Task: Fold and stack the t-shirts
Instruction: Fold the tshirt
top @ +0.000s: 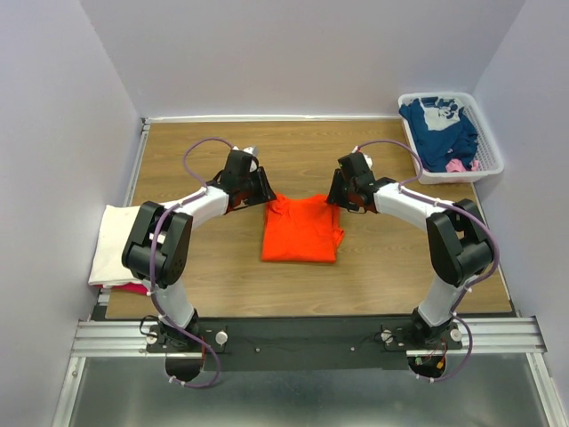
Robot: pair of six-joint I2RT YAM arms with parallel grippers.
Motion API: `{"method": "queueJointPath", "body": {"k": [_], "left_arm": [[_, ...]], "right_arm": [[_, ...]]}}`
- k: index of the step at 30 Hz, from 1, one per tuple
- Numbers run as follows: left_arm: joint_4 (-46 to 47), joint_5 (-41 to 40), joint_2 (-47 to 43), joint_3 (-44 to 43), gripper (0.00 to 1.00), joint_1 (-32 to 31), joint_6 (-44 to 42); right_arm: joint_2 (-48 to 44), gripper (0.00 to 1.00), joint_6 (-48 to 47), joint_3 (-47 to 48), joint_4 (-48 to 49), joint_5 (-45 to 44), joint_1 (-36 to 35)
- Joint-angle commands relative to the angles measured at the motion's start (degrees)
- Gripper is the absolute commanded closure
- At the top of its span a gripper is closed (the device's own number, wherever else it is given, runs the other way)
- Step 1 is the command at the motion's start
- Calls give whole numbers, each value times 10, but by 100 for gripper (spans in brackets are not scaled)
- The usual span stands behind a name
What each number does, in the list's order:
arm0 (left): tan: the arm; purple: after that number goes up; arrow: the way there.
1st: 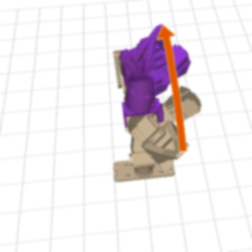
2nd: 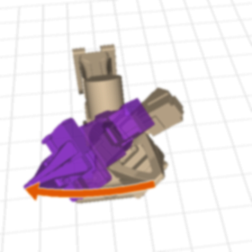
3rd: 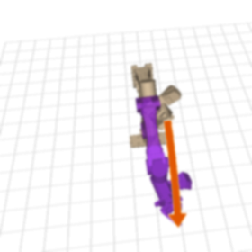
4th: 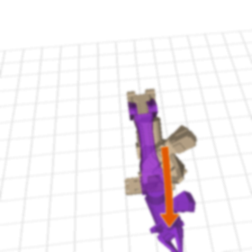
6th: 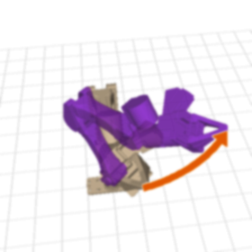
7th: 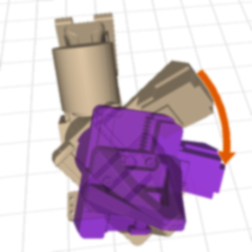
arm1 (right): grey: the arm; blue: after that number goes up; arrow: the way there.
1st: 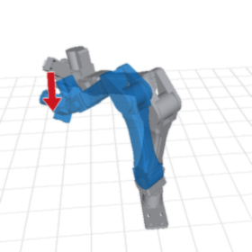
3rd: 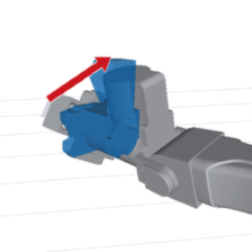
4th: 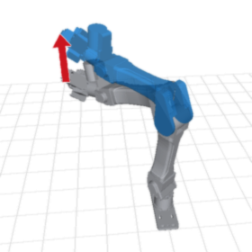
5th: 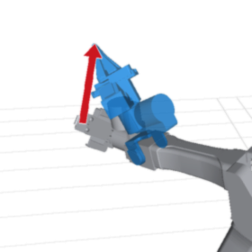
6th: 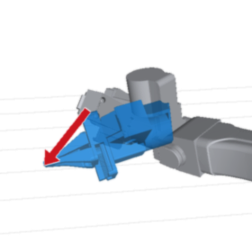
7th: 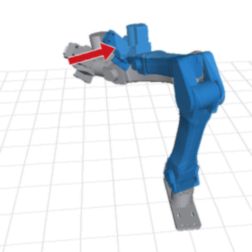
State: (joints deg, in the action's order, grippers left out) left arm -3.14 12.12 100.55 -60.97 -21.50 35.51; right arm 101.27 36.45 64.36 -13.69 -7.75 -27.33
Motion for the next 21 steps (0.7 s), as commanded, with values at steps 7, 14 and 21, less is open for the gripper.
{"method": "queueJointPath", "body": {"k": [7,14,21], "left_arm": [[12,22,5,23,59,1,15],[28,38,7,29,59,1,22],[44,47,10,24,68,1,27]], "right_arm": [[20,43,7,20,12,19,3],[24,43,8,21,14,19,3],[23,43,13,24,16,25,3]]}}
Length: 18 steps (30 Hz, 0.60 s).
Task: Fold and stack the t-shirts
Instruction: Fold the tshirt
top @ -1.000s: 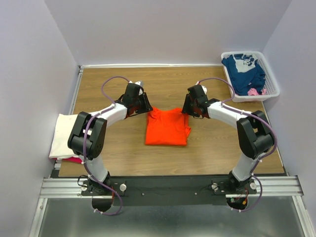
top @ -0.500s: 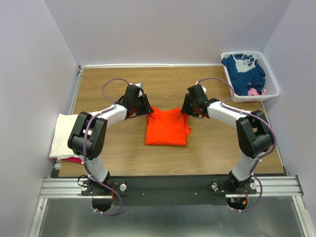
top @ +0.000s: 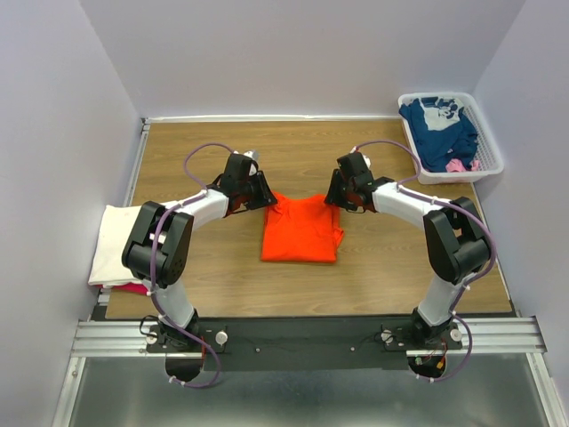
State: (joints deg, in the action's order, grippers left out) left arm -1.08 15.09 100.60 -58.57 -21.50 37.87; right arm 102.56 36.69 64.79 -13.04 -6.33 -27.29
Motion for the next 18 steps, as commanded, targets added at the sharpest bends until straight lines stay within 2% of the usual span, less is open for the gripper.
{"method": "queueJointPath", "body": {"k": [1,5,8,10,13,18], "left_arm": [[23,20,12,-1,69,1,4],[27,22,13,-4,78,1,4],[29,25,16,-3,85,1,4],[29,27,16,-3,91,1,4],[32,27,13,-2,93,2,4],[34,29,14,-3,100,1,2]], "right_arm": [[9,43,12,19,10,12,3],[9,49,16,17,11,25,3],[10,49,20,14,13,32,3],[11,53,25,12,15,40,4],[13,53,32,9,20,53,3],[18,62,38,9,24,51,3]]}}
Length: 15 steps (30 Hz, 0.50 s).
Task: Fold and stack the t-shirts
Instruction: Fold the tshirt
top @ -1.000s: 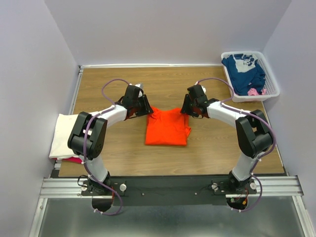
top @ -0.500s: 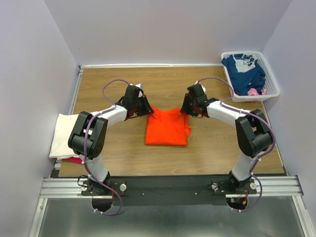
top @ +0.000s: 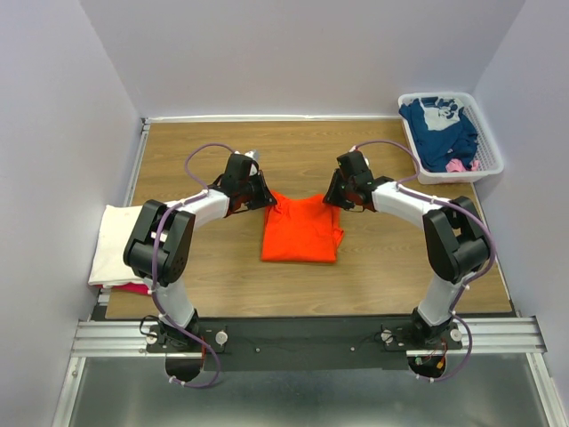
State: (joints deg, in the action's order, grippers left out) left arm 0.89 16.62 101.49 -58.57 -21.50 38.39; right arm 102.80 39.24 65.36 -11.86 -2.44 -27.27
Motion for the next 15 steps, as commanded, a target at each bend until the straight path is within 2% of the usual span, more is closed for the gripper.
{"method": "queueJointPath", "body": {"k": [1,3,9,11,15], "left_arm": [[15,15,4,-3,100,1,-4],[16,16,4,-3,100,1,-5],[16,17,-1,-2,100,3,-10],[16,19,-7,-2,100,5,-11],[16,22,-24,5,100,14,-17]], "right_arm": [[15,67,14,3,13,11,3],[14,71,14,2,12,7,4],[-2,95,15,-9,10,-11,6],[-21,100,14,-17,10,-22,6],[-73,100,3,-37,10,-63,7]]}}
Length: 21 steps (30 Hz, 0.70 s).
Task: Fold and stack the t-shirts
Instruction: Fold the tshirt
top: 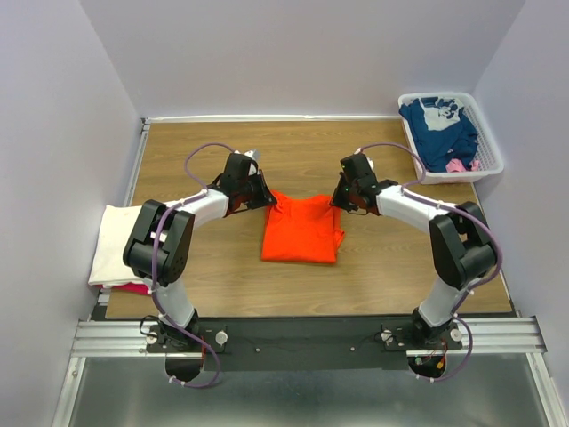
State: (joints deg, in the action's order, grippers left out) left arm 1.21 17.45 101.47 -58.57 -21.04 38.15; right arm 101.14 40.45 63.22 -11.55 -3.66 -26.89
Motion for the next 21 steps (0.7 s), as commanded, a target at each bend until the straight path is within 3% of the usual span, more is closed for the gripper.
{"method": "queueJointPath", "body": {"k": [1,8,19,21], "left_arm": [[12,16,-28,6,100,12,-15],[19,28,-25,2,100,35,-19],[39,65,65,-80,100,40,-19],[43,83,72,-88,93,48,-23]], "right_arm": [[-62,100,-12,-24,6,-57,3],[-64,100,-11,-45,0,-85,10],[9,100,-22,-3,0,-89,37],[18,96,-27,7,0,-86,43]]}}
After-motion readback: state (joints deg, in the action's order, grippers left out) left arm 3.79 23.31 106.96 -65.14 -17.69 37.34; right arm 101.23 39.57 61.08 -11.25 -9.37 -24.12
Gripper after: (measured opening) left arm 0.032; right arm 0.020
